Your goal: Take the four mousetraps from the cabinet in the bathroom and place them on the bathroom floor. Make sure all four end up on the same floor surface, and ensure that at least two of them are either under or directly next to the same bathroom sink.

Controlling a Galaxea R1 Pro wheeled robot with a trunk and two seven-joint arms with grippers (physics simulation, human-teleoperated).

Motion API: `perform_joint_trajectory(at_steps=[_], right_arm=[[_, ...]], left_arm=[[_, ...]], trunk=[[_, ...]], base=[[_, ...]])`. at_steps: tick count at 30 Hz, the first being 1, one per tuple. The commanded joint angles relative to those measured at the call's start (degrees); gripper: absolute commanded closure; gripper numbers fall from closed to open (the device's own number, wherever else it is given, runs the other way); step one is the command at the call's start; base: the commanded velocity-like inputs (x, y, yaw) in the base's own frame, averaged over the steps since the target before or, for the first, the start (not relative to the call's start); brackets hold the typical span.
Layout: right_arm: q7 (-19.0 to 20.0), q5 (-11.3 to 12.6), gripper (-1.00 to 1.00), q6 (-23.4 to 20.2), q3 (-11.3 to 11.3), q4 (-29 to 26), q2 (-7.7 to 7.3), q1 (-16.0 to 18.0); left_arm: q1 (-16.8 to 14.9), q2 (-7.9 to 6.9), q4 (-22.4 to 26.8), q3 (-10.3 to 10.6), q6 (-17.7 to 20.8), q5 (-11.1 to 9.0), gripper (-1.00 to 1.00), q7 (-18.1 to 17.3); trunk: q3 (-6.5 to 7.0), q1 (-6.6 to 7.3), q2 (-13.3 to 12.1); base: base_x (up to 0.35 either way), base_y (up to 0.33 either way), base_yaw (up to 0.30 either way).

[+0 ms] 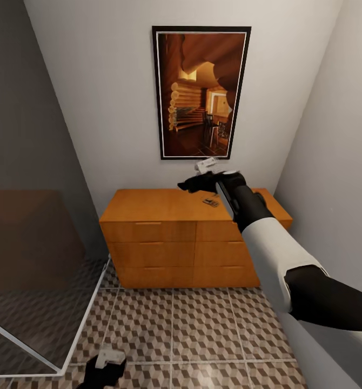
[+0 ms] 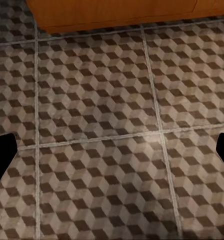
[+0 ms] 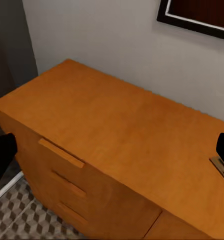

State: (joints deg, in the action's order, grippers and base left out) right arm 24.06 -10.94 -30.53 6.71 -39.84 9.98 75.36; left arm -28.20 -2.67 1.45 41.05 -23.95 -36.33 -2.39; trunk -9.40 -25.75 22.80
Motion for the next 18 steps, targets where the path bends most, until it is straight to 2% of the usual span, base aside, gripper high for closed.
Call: perform_joint_trajectory(at_steps=[1, 2, 3, 5, 11, 12, 18], right_arm=[[2.0, -1.4, -1.0, -0.1, 0.4, -0.1, 0.02, 0.1], [3.4, -2.1, -1.0, -0.1, 0.8, -0.1, -0.05, 0.1], [7.7, -4.1, -1.0, 0.1, 1.8, -0.2, -1.54, 0.1], [10.3, -5.0, -1.0, 0.1, 2.1, -0.2, -2.64, 0.1], [15.0, -5.6, -1.0, 0.1, 2.2, -0.4, -5.24, 0.1], [16.4, -5.8, -1.0, 0.0, 2.3, -0.8, -6.05, 0.1], [19.2, -5.9, -1.0, 0.0, 2.9, -3.5, -7.62, 0.1]], left_arm=[[-0.1, 0.0, -0.1, 0.9, -0.1, -0.4, -1.0, -0.6], [0.0, 0.0, -0.1, 1.3, -0.1, -0.3, -1.0, -0.8], [0.0, -0.02, -0.2, 2.2, -0.1, 0.1, -1.0, -1.4], [0.0, -0.02, -0.2, 2.6, -0.1, 0.2, -1.0, -1.5], [0.0, -0.04, -0.3, 2.9, -0.1, 0.3, -1.0, -1.7], [0.0, -0.05, -0.4, 2.9, -0.1, 0.3, -1.0, -1.8], [0.0, -0.05, -0.5, 3.0, -0.1, 0.3, -1.0, -1.8]], trunk=[[-0.12, -0.03, 0.1], [-0.12, -0.03, 0.1], [-0.12, -0.03, 0.1], [-0.12, -0.03, 0.1], [-0.12, -0.03, 0.1], [-0.12, -0.03, 0.1], [-0.12, -0.03, 0.1]], base=[[0.0, 0.0, 0.0], [0.0, 0.0, 0.0], [0.0, 0.0, 0.0], [0.0, 0.0, 0.0], [0.0, 0.0, 0.0], [0.0, 0.0, 0.0], [0.009, -0.015, 0.0]])
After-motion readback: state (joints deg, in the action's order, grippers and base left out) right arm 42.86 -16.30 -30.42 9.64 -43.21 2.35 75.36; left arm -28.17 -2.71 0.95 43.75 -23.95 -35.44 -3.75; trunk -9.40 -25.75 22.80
